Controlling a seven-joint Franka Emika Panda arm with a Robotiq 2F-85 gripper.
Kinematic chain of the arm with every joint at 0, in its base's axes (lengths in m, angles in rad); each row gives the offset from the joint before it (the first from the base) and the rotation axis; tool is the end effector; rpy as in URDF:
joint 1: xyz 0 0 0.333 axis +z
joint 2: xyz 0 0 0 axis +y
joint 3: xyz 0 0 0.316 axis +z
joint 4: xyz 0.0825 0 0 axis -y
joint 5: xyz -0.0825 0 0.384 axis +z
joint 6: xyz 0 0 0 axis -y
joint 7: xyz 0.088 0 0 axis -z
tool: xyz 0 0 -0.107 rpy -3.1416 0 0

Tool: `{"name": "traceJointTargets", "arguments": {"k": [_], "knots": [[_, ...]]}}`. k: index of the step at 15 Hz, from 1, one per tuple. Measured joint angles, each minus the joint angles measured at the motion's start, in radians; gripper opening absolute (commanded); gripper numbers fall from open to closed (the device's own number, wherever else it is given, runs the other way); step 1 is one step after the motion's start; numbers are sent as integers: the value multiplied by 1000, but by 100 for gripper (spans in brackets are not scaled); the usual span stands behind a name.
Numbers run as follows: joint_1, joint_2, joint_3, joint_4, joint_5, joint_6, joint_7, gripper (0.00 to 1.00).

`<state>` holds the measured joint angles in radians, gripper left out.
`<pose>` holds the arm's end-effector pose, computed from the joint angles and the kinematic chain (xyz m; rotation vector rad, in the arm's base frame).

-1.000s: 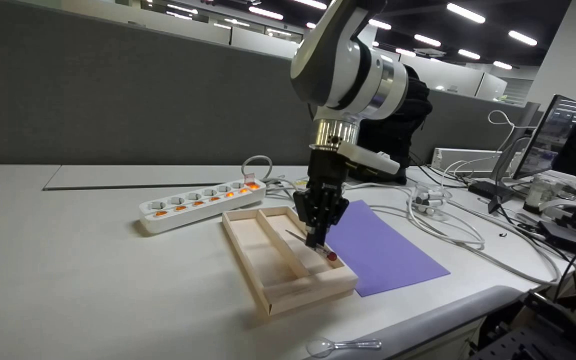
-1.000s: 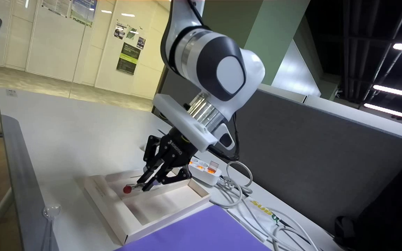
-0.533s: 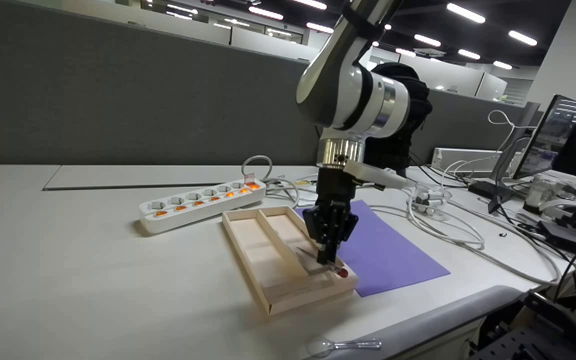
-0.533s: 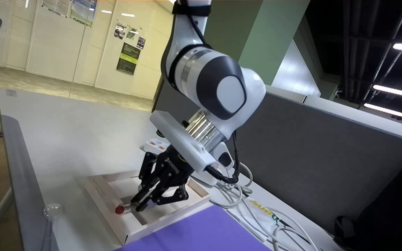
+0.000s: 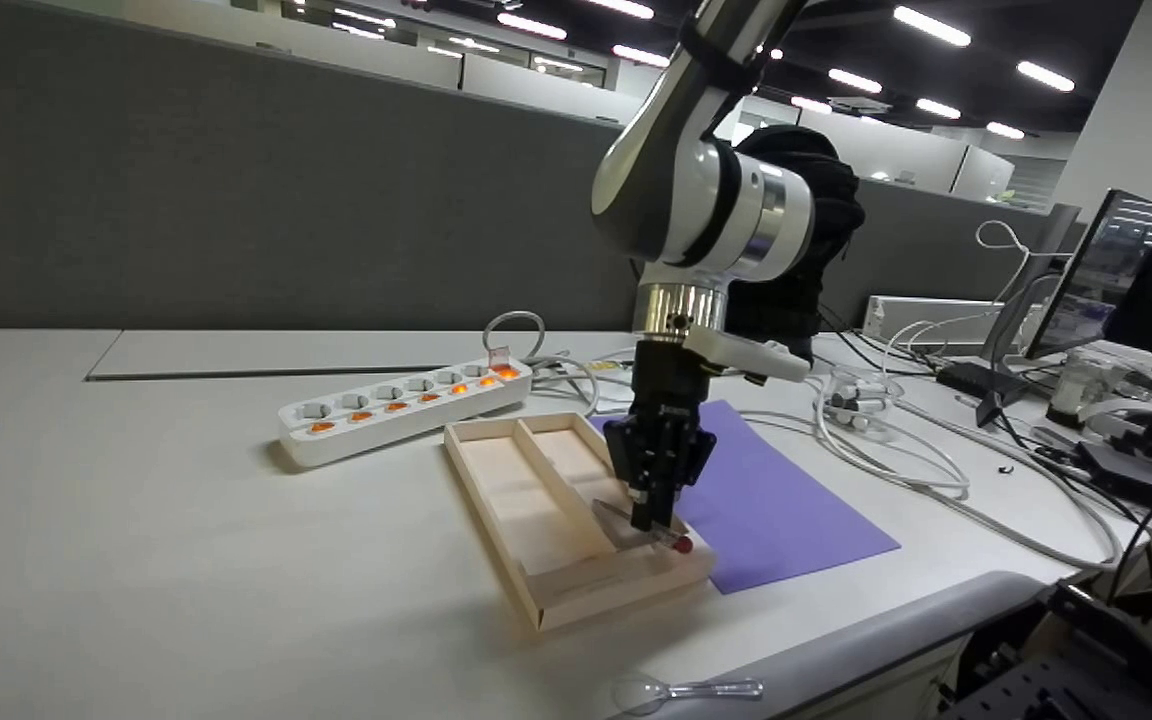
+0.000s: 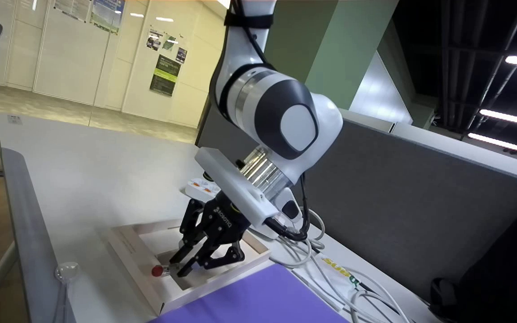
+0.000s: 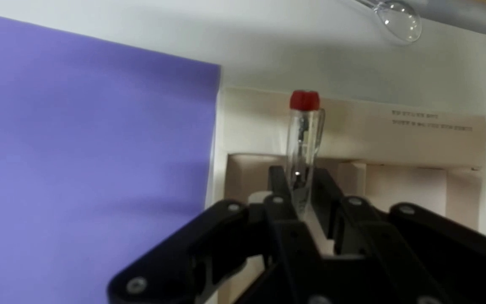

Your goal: Pick up the screwdriver and put it on the tray

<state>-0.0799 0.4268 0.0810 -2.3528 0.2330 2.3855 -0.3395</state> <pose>0.4598 0.0063 0.1249 -2.8655 -0.1983 0.5264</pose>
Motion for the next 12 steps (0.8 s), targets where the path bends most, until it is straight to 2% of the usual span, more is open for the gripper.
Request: {"name": "traceJointTargets", "arguments": {"k": [6,8,12], "knots": [[-5,-6,1,8,4,1,-2,95],[-8,-25,3,8,6,0,-6,100],[-9,-91,1,4,9,-3,-4,100]]}}
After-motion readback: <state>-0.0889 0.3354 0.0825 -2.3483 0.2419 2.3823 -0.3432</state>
